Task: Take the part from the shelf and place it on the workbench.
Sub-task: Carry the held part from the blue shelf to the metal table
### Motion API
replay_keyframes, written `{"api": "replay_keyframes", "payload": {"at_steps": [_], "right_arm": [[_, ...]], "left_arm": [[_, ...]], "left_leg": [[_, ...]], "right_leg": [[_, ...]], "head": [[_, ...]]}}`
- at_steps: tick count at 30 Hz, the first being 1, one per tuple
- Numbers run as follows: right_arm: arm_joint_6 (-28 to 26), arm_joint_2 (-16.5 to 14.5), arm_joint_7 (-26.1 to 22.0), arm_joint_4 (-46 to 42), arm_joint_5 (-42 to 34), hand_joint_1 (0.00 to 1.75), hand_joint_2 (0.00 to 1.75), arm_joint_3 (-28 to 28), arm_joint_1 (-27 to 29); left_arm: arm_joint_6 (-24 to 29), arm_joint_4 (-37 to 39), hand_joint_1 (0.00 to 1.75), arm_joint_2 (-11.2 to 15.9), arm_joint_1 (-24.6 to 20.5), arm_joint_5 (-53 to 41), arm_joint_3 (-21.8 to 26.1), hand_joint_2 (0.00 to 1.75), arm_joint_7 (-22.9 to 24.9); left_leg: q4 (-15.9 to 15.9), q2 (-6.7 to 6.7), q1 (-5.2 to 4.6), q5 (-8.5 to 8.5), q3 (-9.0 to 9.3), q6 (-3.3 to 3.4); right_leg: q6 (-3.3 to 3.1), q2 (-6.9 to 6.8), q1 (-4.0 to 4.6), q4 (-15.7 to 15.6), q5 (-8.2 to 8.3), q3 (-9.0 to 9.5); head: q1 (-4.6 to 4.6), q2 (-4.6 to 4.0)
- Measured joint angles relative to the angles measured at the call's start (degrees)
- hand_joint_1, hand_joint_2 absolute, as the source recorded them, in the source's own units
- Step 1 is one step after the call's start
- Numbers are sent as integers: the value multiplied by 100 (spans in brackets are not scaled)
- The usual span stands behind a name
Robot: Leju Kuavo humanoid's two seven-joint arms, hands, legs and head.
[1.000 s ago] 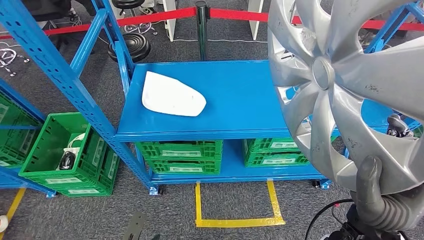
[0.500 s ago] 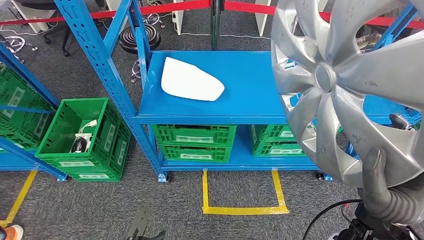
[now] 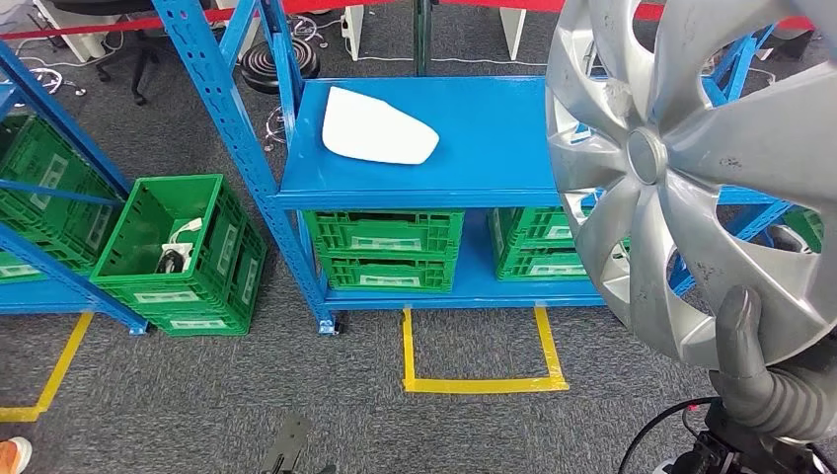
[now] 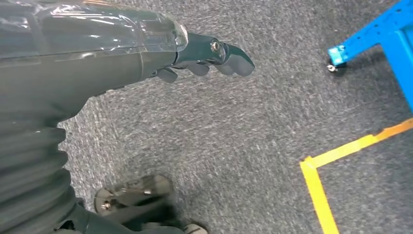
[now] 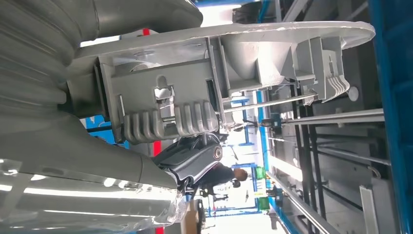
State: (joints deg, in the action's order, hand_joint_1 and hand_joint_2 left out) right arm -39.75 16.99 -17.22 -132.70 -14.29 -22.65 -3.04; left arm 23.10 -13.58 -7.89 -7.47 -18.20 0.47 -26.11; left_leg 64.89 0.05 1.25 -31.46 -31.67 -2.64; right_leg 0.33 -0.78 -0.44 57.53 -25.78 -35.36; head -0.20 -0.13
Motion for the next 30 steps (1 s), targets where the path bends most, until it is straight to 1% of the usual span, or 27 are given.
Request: {"api": "replay_keyframes", "payload": {"at_steps": [1,2,3,5,6,7,9,10,11,12,13,14,15,16,17,18,20,21,22,23,24,25,26,27,28,29,30], "right_arm": [[1,1,11,-1,9,175,175,-1,-6],[1,2,27,-1,27,175,175,-4,-22],[1,5,44,0,56,175,175,-9,-48],[-1,13,85,3,121,175,175,-26,-103],[-1,16,109,3,149,175,175,-31,-122],[-1,18,135,4,170,175,175,-36,-134],[-1,21,177,13,209,175,175,-46,-159],[-1,21,189,18,230,175,175,-56,-171],[-1,21,202,22,258,175,175,-68,-179],[-1,21,217,23,291,175,175,-82,-187],[-1,21,233,21,322,175,175,-97,-196],[-1,21,248,19,350,175,175,-113,-205],[-1,22,262,15,368,175,175,-125,-215],[-1,24,271,9,383,175,175,-136,-224],[-1,25,274,4,393,175,175,-144,-230],[-1,26,277,1,401,175,175,-150,-238],[-1,25,278,-1,407,175,175,-162,-251],[-1,24,279,-1,408,175,175,-165,-259],[-1,23,281,0,408,175,175,-167,-265],[-1,23,287,1,410,175,175,-168,-271],[-1,23,294,2,412,175,175,-170,-275],[-1,22,301,3,415,175,175,-174,-277],[-1,21,306,3,416,175,175,-177,-277],[-1,19,308,3,416,175,175,-180,-278],[-1,16,308,3,416,175,175,-184,-277],[-1,14,308,3,415,175,175,-187,-277],[-1,13,308,2,415,175,175,-192,-276]], "left_arm": [[2,-1,0,-2,-15,3,-15,175,2],[4,-1,0,-4,-26,16,-29,175,-1],[5,-1,0,-7,-28,37,-40,175,-2],[5,3,0,-13,-17,88,-47,175,3],[4,4,0,-15,-11,112,-49,175,10],[-2,5,0,-16,-9,136,-52,175,20],[-13,7,0,-16,0,174,-63,175,46],[-16,9,0,-13,10,184,-69,175,65],[-10,13,0,-8,23,186,-73,175,90],[0,18,0,-3,36,184,-75,175,114],[10,22,0,1,46,182,-76,175,132],[19,25,0,0,50,179,-78,175,149],[26,27,0,-4,52,176,-79,175,158],[32,27,0,-9,52,175,-80,175,166],[36,28,0,-13,53,173,-81,175,173],[40,29,0,-14,54,173,-82,175,178],[45,33,0,-11,67,172,-82,175,183],[48,35,0,-10,73,170,-84,175,185],[62,36,0,-9,77,162,-85,175,185],[89,36,0,-7,76,148,-91,175,181],[138,35,0,-4,76,125,-102,175,173],[206,34,0,-2,76,102,-117,175,162],[281,34,0,0,76,84,-141,175,152],[355,34,0,2,75,71,-169,175,146],[416,33,0,4,73,63,-193,175,144],[463,32,0,7,69,55,-217,175,145],[495,31,0,8,61,45,-238,175,145]], "left_leg": [[-319,-3,6,-96,226,20],[-537,-10,-2,-205,357,60],[-632,-16,-22,-245,393,119],[-647,-13,-30,-176,320,249],[-649,-8,-30,-118,271,308],[-655,-5,-29,-51,207,360],[-647,-6,-54,81,52,418],[-643,-5,-74,146,-34,430],[-638,-1,-97,210,-119,435],[-634,3,-122,273,-202,438],[-633,7,-148,335,-278,438],[-633,12,-165,393,-342,438],[-633,16,-187,445,-393,430],[-633,24,-198,499,-432,413],[-636,36,-195,554,-465,387],[-644,51,-192,610,-494,355],[-656,69,-182,667,-552,284],[-598,58,-180,562,-598,253],[-451,39,-176,356,-659,222],[-193,15,-157,58,-737,194],[147,-2,-143,-232,-816,166],[490,-11,-132,-420,-871,140],[749,-14,-125,-469,-881,118],[863,-13,-121,-379,-822,104],[801,-11,-118,-208,-676,97],[565,-9,-115,-52,-435,101],[212,-7,-118,18,-117,113]], "right_leg": [[37,-2,2,69,24,-66],[71,-6,3,114,53,-104],[106,-9,2,134,91,-125],[173,-6,-25,150,93,-157],[203,1,-36,240,-43,-190],[229,11,-43,442,-287,-239],[255,24,-48,1092,-868,-336],[253,26,-47,1408,-1034,-356],[238,27,-45,1596,-1062,-325],[209,31,-39,1617,-980,-226],[161,36,-24,1431,-830,-36],[93,49,3,1078,-692,232],[15,61,38,641,-628,526],[-40,72,68,235,-619,780],[-75,82,97,-41,-643,932],[-91,84,118,-186,-663,988],[-101,66,122,-282,-556,927],[-122,52,109,-321,-479,876],[-139,36,90,-354,-395,811],[-151,24,77,-360,-325,742],[-163,19,74,-354,-262,653],[-160,8,73,-337,-200,561],[-153,-3,71,-316,-141,464],[-142,-12,68,-286,-85,361],[-128,-18,65,-247,-35,258],[-110,-22,62,-201,6,162],[-89,-24,67,-148,39,77]], "head": [[-11,0],[-13,0],[-9,0],[18,0],[28,-1],[41,-1],[69,-1],[76,0],[81,0],[85,0],[85,0],[85,0],[86,0],[84,0],[80,0],[80,0],[79,0],[73,-1],[59,-1],[43,-1],[27,-1],[17,-1],[11,-1],[7,0],[3,0],[-4,0],[-17,0]]}}
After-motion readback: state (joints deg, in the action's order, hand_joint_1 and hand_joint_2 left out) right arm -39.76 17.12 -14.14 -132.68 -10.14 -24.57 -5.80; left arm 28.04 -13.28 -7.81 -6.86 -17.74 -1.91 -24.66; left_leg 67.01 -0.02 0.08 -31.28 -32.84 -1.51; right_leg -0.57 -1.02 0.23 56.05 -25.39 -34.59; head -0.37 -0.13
